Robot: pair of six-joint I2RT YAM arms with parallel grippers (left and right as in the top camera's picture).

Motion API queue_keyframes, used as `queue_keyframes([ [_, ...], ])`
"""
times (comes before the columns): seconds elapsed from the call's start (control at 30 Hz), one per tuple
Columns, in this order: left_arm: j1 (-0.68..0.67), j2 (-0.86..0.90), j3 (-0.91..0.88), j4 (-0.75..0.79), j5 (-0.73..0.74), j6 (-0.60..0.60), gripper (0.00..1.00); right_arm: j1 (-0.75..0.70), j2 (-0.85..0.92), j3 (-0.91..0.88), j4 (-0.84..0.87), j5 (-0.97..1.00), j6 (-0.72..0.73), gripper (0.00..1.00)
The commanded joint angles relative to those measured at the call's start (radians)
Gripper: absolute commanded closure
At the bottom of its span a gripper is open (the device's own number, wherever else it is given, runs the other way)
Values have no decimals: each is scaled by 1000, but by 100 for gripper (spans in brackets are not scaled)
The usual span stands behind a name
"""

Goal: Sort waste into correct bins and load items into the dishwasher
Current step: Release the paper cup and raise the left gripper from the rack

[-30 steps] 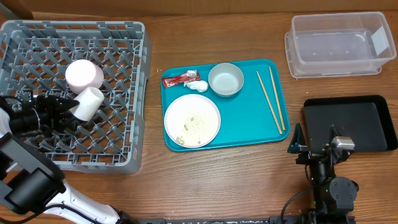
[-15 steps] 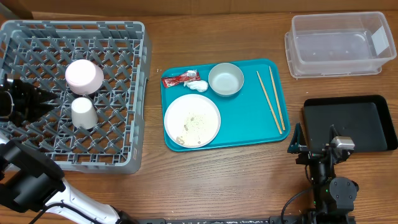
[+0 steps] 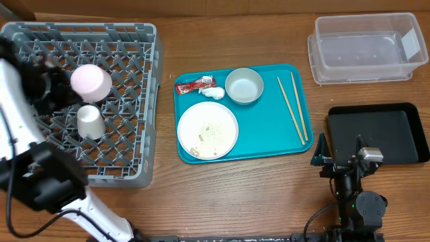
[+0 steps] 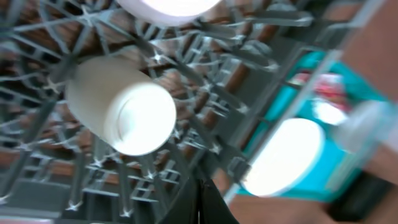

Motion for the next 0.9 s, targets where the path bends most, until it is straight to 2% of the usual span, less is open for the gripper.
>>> queue_keyframes([
  [0.0, -81, 2, 17, 23, -352, -166, 96, -3, -10, -11, 6, -2, 4, 0],
  [0.2, -137, 8, 16, 38, -486, -232, 96, -3, -10, -11, 6, -2, 4, 0],
  [0.87, -137, 164, 1, 19, -457, -220, 96, -3, -10, -11, 6, -2, 4, 0],
])
